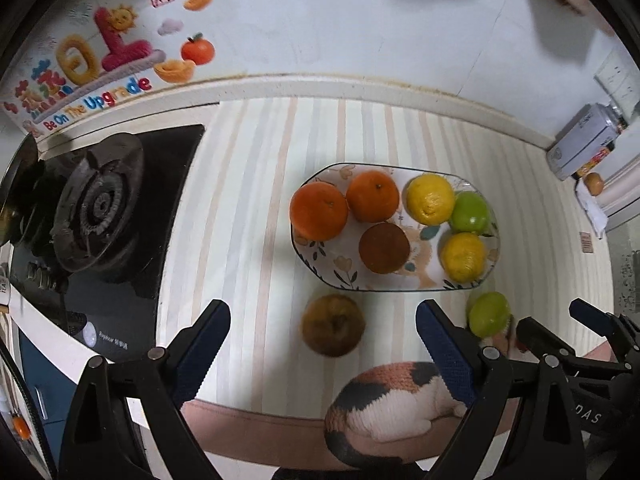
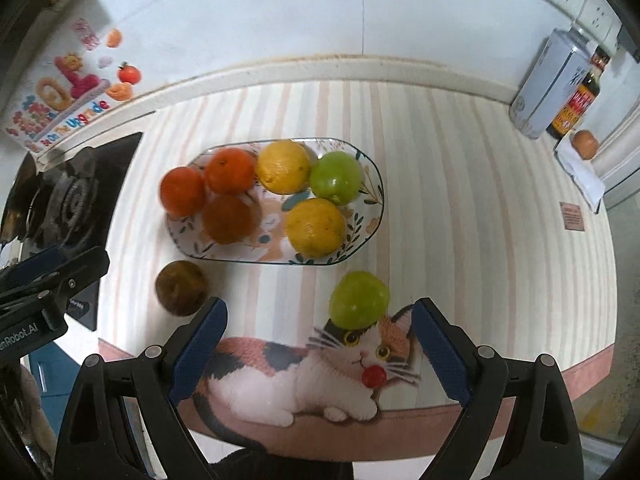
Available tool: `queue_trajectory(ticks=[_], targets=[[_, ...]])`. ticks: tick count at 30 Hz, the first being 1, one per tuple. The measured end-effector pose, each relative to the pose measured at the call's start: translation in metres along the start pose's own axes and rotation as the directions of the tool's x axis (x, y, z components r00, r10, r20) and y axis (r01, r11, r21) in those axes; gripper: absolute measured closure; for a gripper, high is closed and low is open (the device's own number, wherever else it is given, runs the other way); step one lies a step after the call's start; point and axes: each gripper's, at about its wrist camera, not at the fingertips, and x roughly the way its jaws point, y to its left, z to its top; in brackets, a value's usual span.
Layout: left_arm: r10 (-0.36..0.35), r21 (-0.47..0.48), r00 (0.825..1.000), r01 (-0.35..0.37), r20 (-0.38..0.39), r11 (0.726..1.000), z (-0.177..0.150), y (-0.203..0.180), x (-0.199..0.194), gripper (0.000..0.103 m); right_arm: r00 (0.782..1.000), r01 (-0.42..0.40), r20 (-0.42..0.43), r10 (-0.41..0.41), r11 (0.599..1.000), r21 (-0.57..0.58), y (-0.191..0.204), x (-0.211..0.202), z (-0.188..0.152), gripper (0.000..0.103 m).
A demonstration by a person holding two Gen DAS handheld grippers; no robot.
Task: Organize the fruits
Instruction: 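Move the left gripper toward the brown pear while the right gripper approaches a green lime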
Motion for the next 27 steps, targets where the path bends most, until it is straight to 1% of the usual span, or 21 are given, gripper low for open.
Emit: queue_trajectory(ticks=[8,14,19,27], targets=[[-0.026,0.015,0.998,0.025,0.064,1.000,-0.025,-0.004,-0.047,0.008,0.998,-0.009,0.069,0.010,1.000,-0.016,0.008,-0.059,-0.024,0.007],[-0.045,0.020,0.995,0.044,0.087,0.999,-0.039,-0.005,-0.073,0.008,0.995,-0.027,0.091,0.026,1.000,0.003,0.004,-0.085,-0.041,0.007],[-0.039,0.031,0.994,0.037,0.099,0.999,-0.049,-0.007,-0.085,0.008,0.995,-0.042,0.097,0.040,0.999,0.021,-0.002,-0.093,-0.051,0.007],[-0.039,0.031,0.995,0.037,0.091,0.999,-0.054,-0.011,-0.082,0.008,0.993,-0.087,0.087,0.083,0.995,0.048,-0.006,-0.087,-0.056,0.007]])
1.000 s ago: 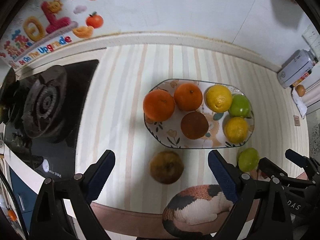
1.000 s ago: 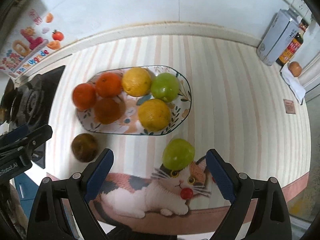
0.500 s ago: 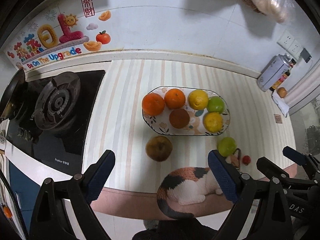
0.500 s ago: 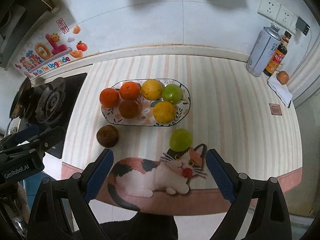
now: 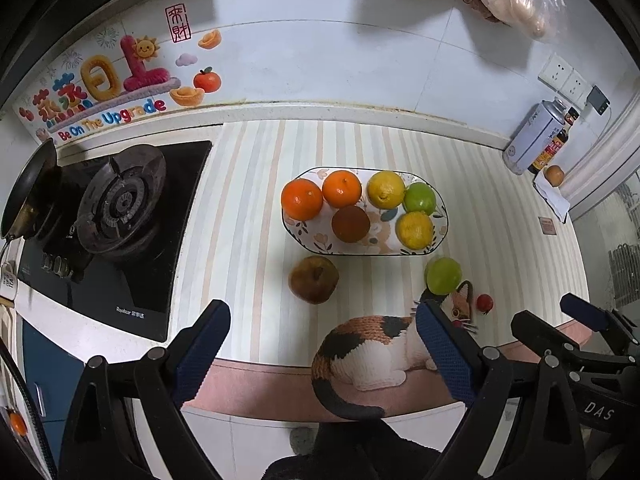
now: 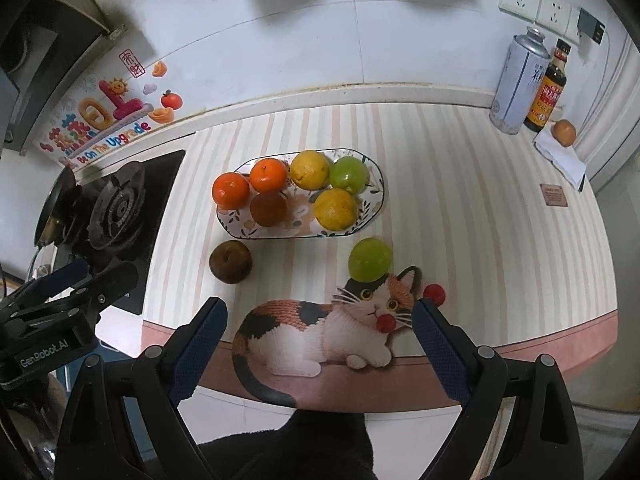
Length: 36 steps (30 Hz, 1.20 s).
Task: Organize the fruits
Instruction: 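Move the left gripper toward the brown pear while the right gripper approaches a green lime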
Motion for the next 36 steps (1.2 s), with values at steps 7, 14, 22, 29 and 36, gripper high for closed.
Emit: queue_trajectory(ticks=[7,14,22,29,36], targets=[[0.053,-0.014,0.999,-0.053,-0.010,0.998,0.009,0.008,0.030,0.000,1.000,0.004,-0.018,-0.002,0.994,0.105,-0.041,0.030,0.014,0.007],[0.081,-0.045,0.989,-0.087,-0.125,0.995,0.023,0.026,0.095,0.000,0.994,-0.011,-0.102,0.032,0.980,0.199,-0.088,0.102,0.033,0.007],[0.044,-0.108,0.954,-0.079,-0.295,0.991,0.028,0.044,0.167,0.000,0.971,-0.003,-0.232,0.049,0.980,0.198,-0.090,0.190,0.038,0.020],[0.010,-0.045,0.930,-0.029,-0.367,0.999,0.025,0.023,0.204,0.000,0.955,0.031,-0.297,0.010,0.990,0.134,-0.079,0.232,0.036,0.036],[0.046,0.070,0.918,-0.020,-0.394,0.997,0.016,-0.004,0.231,0.033,0.956,0.039,-0.293,-0.014,0.996,0.082,-0.064,0.242,0.034,0.042]])
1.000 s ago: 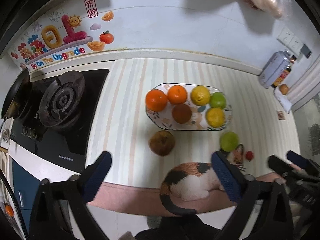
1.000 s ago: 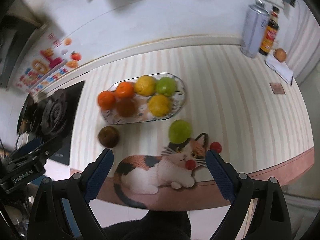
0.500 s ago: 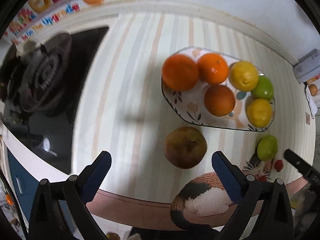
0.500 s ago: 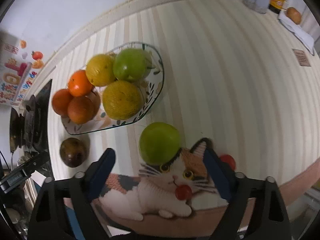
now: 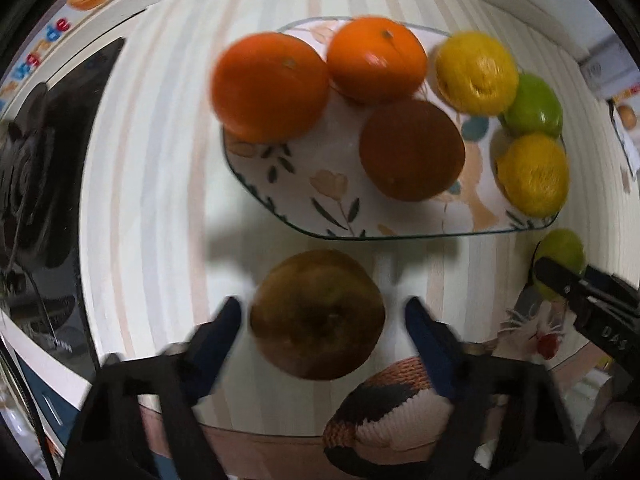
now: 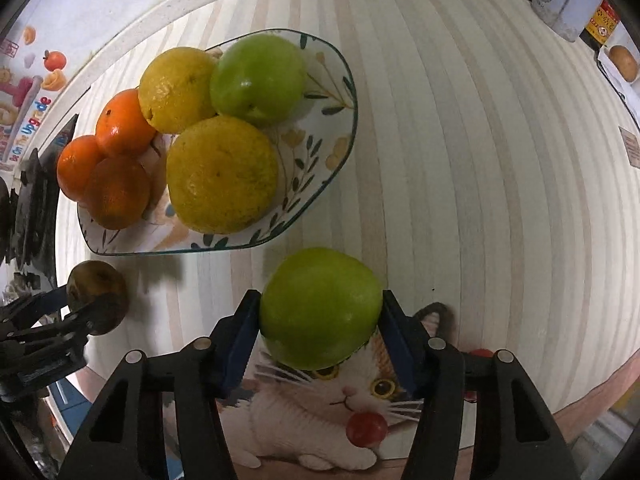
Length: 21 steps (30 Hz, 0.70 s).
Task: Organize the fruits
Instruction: 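Grasp the brown pear with the left gripper while the right gripper grasps the green lime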
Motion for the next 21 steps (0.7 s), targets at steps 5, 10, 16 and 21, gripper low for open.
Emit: queue_trajectory(ticks=[5,10,16,21], targets=[[0.016,0.026,0.999,-0.017,0.030,1.000,-0.009,-0.002,0.001,0.038,0.999,-0.042,-0.018,0.042,0.999,-0.030,0.018,0.000,-0.015,0.042],[-0.044,-0.005,0.999,0.044,0.011,0.999,-0.045,0.007,0.002,0.038,0.993,-0.105,-0.063,0.101,0.992,-0.073,0.044,0.002,-0.041,0.042],[-0.065,-0.025,0.998,0.065,-0.004,0.998,-0.080,0.012,0.006,0.038,0.993,-0.100,-0.065,0.095,0.992,-0.081,0.057,0.016,-0.063,0.042],[-0.077,-0.037,0.997,0.078,0.019,0.996,-0.084,0.015,0.006,0.038,0.996,-0.083,-0.041,0.080,0.994,-0.076,0.062,0.017,-0.065,0.041]])
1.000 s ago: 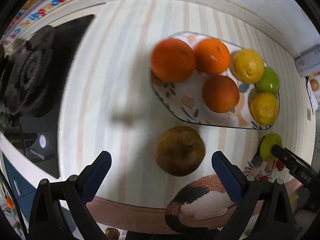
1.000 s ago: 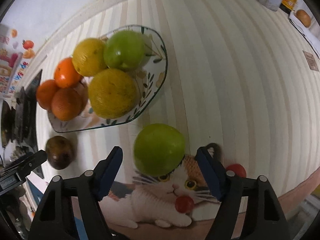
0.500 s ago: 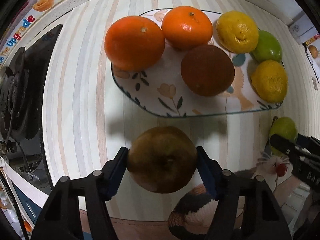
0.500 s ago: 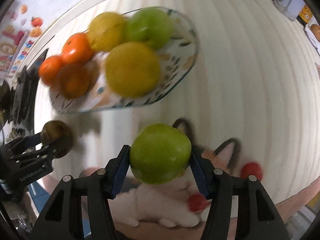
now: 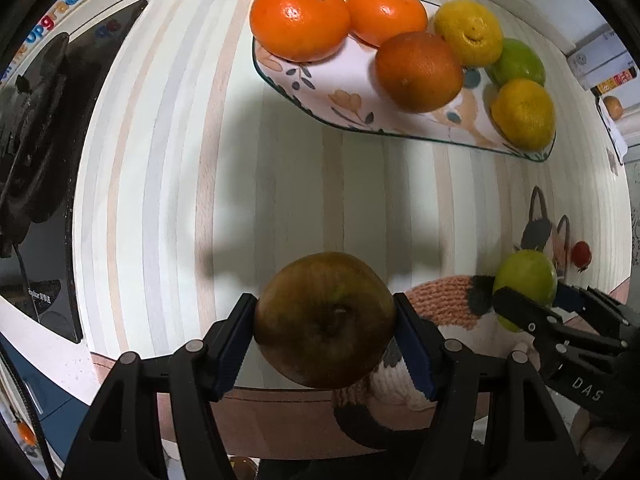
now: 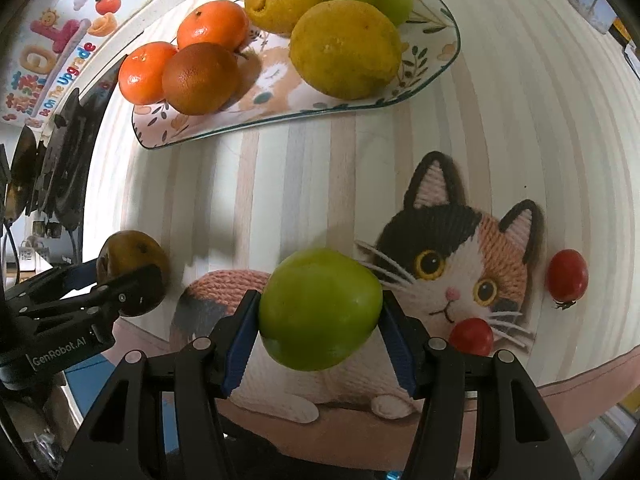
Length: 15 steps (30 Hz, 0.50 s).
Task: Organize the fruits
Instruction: 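Grasp the brown pear with the left gripper while the right gripper grasps the green lime, then lower the pear and lime onto the plate and open both grippers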
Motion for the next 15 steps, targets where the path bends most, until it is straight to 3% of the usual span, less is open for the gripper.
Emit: queue_trajectory(ticks=[7,11,15], targets=[[-0.008,-0.001,1.000,0.008,0.001,1.000,-0.010,0.006,0.000,0.038,1.000,0.020,0.018,-0.020,1.000,-0.019,-0.002,-0.008,-0.005,0.042],[-0.033,-0.002,0.999,0.033,0.014,0.999,0.015,0.008,-0.010,0.038,0.999,-0.012,0.039,0.011,1.000,0.006,-0.008,-0.019,-0.005,0.042],[-0.107,0.017,0.993,0.107,0.050,0.994,0.042,-0.009,-0.038,0.038,0.992,-0.090,0.094,0.082,0.993,0.082,-0.026,-0.046,0.010,0.042]])
